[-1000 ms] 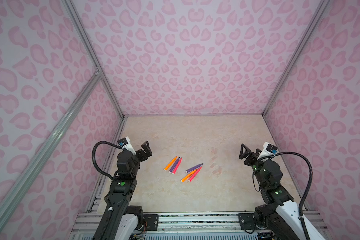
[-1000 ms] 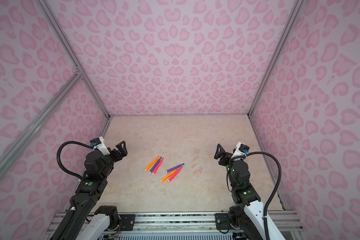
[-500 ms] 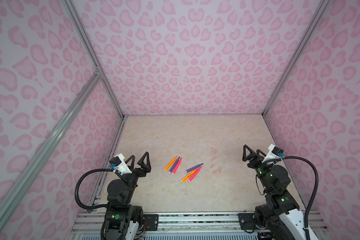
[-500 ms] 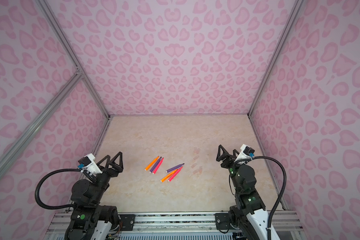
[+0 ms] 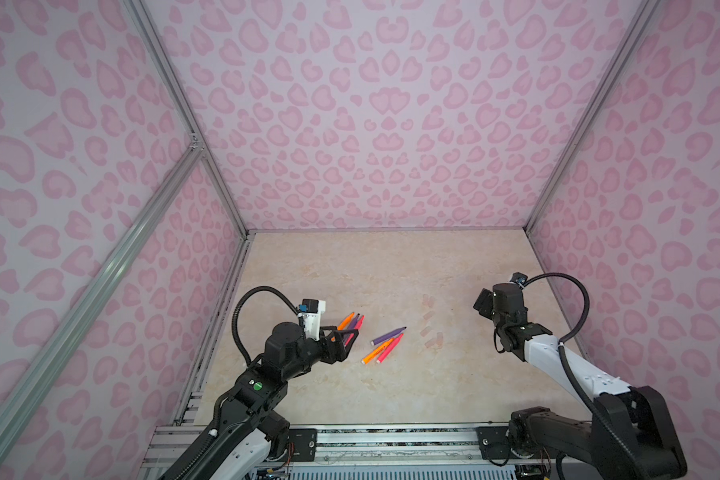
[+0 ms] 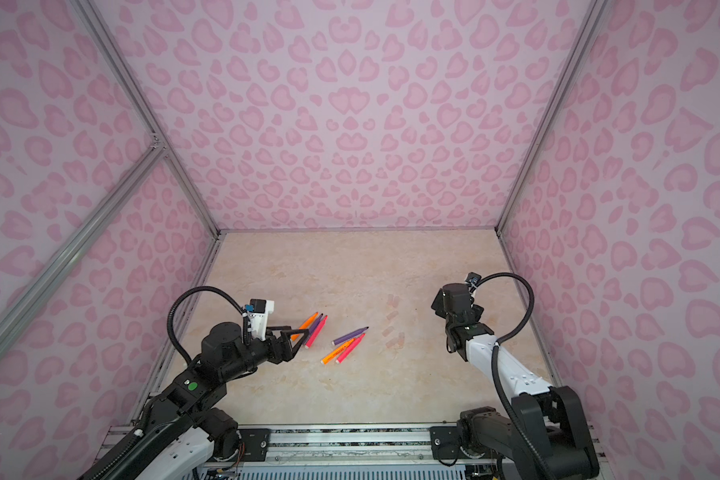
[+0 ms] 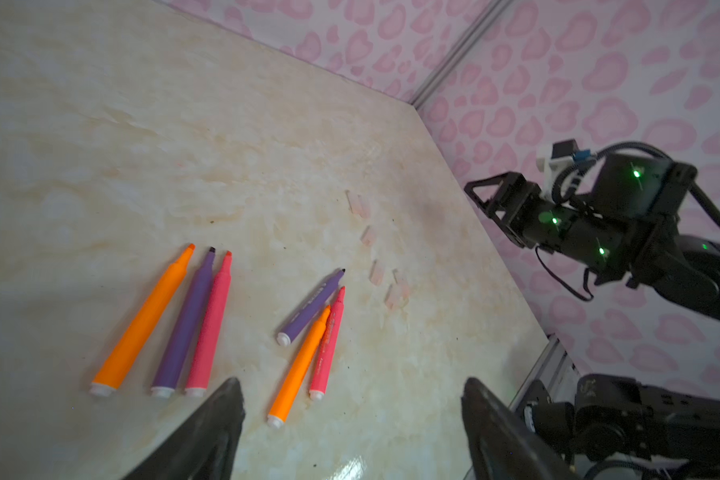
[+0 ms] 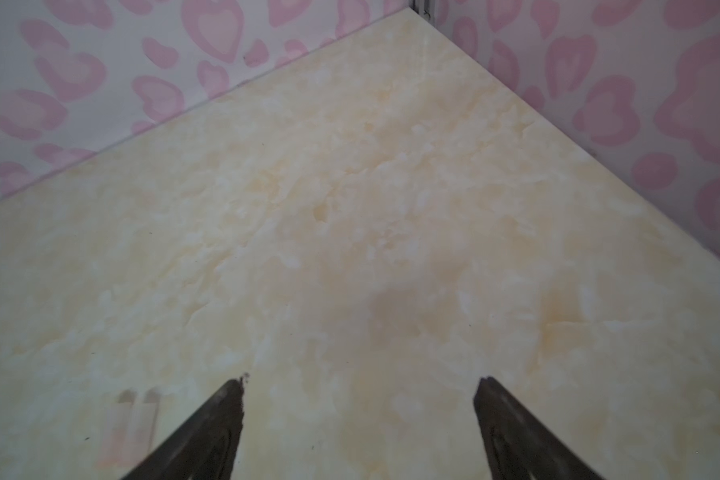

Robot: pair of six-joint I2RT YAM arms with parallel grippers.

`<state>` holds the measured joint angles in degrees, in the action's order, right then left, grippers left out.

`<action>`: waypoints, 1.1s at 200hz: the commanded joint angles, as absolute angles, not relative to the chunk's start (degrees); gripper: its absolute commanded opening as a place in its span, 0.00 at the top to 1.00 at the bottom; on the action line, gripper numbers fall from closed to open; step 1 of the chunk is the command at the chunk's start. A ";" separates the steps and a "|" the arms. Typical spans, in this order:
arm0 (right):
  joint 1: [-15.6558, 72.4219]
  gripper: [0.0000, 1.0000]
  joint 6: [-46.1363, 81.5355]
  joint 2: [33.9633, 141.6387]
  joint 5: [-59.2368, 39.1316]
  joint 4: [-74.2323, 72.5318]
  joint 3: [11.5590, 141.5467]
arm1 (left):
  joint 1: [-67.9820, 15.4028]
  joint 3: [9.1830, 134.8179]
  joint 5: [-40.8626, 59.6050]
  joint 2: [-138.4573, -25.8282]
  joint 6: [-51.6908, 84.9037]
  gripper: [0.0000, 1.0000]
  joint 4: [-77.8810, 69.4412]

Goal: Insert the pens into the pen caps
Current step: 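Move the left gripper toward the marker pile while the right arm lifts, then grasp the pink marker with the left gripper and lift it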

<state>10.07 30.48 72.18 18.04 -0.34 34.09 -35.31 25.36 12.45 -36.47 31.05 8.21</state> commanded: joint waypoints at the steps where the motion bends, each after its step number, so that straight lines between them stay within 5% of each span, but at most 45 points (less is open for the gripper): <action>1: 10.85 0.15 29.28 75.68 19.61 -0.16 36.22 | -43.71 24.54 1.02 -39.40 29.18 0.20 8.64; 47: 19.32 0.18 27.19 74.18 30.04 -0.76 35.63 | -59.13 21.98 -12.02 -52.66 32.24 0.26 3.86; 82: 18.70 0.15 27.33 69.90 28.33 -4.46 31.44 | -66.79 30.18 -20.90 -66.70 31.81 0.33 5.11; 135: 18.71 0.17 27.57 69.32 28.64 -4.66 30.93 | -65.99 39.74 -23.04 -81.19 28.57 0.38 7.44; 220: 18.81 0.18 27.65 67.12 28.74 -5.80 29.18 | -62.05 42.88 -16.74 -87.88 25.05 0.44 6.69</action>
